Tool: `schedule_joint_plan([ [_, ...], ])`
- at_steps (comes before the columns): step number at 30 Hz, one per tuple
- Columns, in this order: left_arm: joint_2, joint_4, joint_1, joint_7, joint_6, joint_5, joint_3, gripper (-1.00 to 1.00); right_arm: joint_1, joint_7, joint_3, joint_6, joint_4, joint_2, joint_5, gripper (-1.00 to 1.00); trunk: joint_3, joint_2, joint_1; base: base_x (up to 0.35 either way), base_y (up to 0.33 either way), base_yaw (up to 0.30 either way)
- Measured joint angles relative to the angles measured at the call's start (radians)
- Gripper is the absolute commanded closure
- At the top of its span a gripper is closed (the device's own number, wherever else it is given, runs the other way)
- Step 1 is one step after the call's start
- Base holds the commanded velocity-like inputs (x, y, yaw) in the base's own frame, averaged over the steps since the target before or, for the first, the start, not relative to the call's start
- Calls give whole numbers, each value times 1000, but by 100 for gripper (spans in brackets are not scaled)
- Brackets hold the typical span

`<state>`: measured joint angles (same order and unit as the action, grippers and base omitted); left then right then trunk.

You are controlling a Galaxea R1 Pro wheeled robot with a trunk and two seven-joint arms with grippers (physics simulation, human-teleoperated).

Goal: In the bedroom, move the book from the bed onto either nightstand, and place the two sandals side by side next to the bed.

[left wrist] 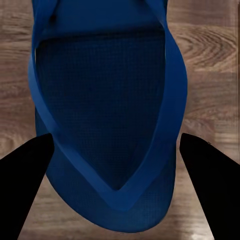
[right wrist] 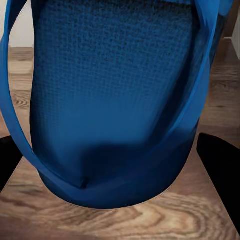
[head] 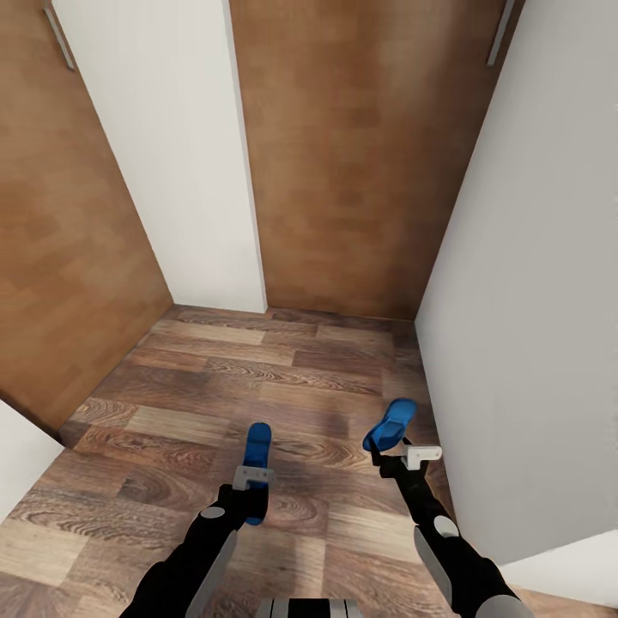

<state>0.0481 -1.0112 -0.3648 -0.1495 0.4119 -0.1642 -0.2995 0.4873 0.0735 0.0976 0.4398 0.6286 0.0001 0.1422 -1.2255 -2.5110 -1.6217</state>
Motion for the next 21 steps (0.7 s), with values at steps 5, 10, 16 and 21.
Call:
schedule_joint_plan([
  [5,-2,0,0,4,1,-3,1,100,0,4,0,0,-8,2,0,100,19,1,2,0,0,0],
  [10,-16,-3,0,147,0,-16,5,100,0,39,44,1,-57,1,-4,100,39,2,4,0,0,0],
  [16,-51,-6,0,254,-1,-14,19,100,0,151,98,0,-66,0,2,100,62,4,7,0,0,0],
  [21,-52,-6,0,259,-2,-14,66,100,0,158,100,-1,-72,1,2,100,81,5,9,0,0,0],
])
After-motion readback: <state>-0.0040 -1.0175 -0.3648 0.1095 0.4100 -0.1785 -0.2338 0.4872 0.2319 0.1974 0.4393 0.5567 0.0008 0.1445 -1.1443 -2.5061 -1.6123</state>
